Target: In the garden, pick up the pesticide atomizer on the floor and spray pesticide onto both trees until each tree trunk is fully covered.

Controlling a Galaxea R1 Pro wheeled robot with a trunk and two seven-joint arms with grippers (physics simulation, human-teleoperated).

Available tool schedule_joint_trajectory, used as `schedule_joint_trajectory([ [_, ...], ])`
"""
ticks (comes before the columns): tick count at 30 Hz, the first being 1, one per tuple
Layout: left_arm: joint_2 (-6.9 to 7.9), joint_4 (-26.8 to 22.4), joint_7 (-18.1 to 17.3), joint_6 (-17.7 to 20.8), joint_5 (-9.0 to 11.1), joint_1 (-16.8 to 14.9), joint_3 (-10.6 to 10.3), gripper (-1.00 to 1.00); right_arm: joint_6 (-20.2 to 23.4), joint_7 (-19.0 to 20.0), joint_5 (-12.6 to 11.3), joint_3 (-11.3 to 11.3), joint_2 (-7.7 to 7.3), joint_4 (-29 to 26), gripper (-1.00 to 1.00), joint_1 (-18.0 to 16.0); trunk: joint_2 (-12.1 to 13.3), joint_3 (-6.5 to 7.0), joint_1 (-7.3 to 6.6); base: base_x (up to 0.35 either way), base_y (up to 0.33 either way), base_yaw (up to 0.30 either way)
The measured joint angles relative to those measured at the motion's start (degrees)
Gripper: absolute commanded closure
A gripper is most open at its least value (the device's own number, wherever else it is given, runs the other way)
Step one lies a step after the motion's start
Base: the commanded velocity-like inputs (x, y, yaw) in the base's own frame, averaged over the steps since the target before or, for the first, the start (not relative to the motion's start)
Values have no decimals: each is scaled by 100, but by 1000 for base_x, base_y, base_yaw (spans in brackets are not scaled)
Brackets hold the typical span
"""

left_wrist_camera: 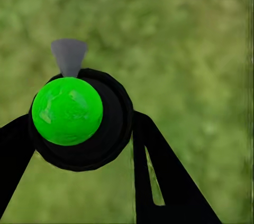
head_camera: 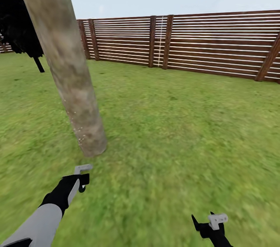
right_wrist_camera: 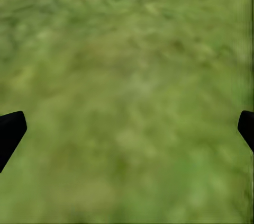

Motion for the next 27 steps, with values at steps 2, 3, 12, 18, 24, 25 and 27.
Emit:
schedule_joint_trajectory([
  [2, 0, 0, 0, 2, 0, 0, 1, 100, -2, -1, -1, 0, 0, 0, -100, 2, 0, 0, 0, 33, -266, 226],
  [3, 0, 0, 0, 3, 3, 0, 1, 100, -2, -1, -1, 0, 0, 0, -100, 2, 0, 0, 0, 9, -271, 264],
  [12, 0, 0, 0, 3, 9, 0, 1, 100, -1, -1, -1, 0, 0, 0, -100, 3, 0, 0, 0, 1, -220, 232],
  [18, 0, 0, 0, 3, 9, 0, 7, 100, -1, -1, -1, 0, 0, 0, -100, 2, 0, 0, 0, 0, -9, 12],
  [24, 7, 0, 0, 3, 1, 0, 9, 100, 1, 7, 4, 0, 0, 0, -100, 1, 0, 0, 0, 0, 0, 0],
  [25, 12, 0, 0, 3, 3, 0, 10, 100, 0, 7, 1, 0, 0, 0, -100, 3, 0, 0, 0, 0, 0, 0],
  [27, 19, 0, 0, 3, 31, 1, 10, 100, 1, 3, -2, 0, 0, 0, -100, 1, 0, 0, 0, 0, 0, 0],
])
